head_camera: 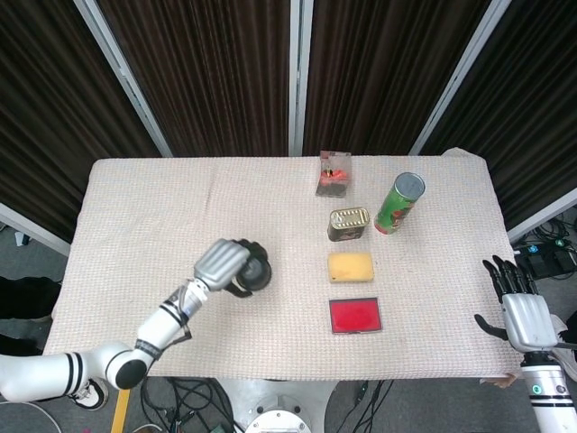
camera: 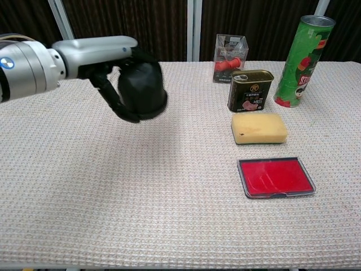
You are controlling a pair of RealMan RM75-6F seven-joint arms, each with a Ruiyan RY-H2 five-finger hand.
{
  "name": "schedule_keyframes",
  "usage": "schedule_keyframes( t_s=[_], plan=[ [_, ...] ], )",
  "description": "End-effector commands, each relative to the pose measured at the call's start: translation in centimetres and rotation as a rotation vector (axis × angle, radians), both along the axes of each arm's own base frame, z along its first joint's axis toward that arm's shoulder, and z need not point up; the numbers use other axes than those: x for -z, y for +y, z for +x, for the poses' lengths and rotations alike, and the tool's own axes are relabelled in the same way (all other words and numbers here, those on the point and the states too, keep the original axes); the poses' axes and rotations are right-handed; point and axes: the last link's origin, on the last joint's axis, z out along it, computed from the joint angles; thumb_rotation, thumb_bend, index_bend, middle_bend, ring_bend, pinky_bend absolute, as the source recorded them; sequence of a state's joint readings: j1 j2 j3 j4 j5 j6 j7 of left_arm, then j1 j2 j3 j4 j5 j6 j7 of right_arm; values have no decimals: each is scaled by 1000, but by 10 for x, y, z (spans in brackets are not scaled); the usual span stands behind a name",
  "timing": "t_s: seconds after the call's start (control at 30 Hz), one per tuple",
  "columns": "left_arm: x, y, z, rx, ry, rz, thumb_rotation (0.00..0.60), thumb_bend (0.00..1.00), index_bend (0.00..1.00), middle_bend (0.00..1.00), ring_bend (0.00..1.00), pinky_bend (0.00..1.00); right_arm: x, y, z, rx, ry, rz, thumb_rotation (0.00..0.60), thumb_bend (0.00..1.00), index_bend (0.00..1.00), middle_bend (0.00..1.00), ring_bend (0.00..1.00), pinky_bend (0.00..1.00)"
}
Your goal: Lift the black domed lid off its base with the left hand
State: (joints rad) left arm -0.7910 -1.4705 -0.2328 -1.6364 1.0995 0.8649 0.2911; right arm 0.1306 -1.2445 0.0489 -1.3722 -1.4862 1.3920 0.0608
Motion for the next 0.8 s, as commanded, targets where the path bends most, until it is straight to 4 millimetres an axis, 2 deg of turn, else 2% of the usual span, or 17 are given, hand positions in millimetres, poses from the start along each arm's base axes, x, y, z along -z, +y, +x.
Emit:
schedule_keyframes(
  t_s=[0.03,0.13,0.2,0.3,0.37,0.43,0.5,0.6,0.67,0.7,0.77,0.8],
  plan=[
    [-17,39,-51,-119,118,176,600,213,489,541,330,459,3,0,1,-2,5,7,600,101,0,20,0,0],
    [5,2,-26,1,89,71,600,213,488,540,330,459,6,0,3,-7,9,18,600,101,0,20,0,0],
    [17,-32,-6,85,39,-15,600,212,488,540,330,459,7,1,5,-10,11,23,600,101,0,20,0,0],
    [18,-59,12,197,10,-45,600,212,487,540,330,459,7,2,5,-10,10,21,600,101,0,20,0,0],
    [12,-48,10,204,22,23,600,211,485,540,332,459,5,1,4,-9,8,16,600,101,0,20,0,0],
    [5,-19,-4,120,42,103,600,211,485,540,335,459,3,1,3,-6,5,12,600,101,0,21,0,0],
    [-4,20,-30,12,109,176,600,211,485,543,341,455,3,2,2,-6,4,12,600,101,0,21,0,0],
    [-20,57,-66,-119,183,235,600,212,485,546,345,441,4,2,4,-15,5,15,600,101,0,21,0,0],
    [-26,65,-74,-155,172,255,600,212,484,546,346,440,5,2,5,-15,6,15,600,101,0,21,0,0],
    [-24,61,-72,-168,138,233,600,212,484,546,346,440,6,1,4,-13,8,18,600,101,0,21,0,0],
    [-12,44,-63,-153,88,150,600,210,483,545,346,440,8,1,4,-8,11,26,600,101,0,21,0,0],
    [0,28,-54,-129,64,68,600,206,480,543,346,440,11,2,4,-6,13,35,600,101,0,21,0,0]
  ],
)
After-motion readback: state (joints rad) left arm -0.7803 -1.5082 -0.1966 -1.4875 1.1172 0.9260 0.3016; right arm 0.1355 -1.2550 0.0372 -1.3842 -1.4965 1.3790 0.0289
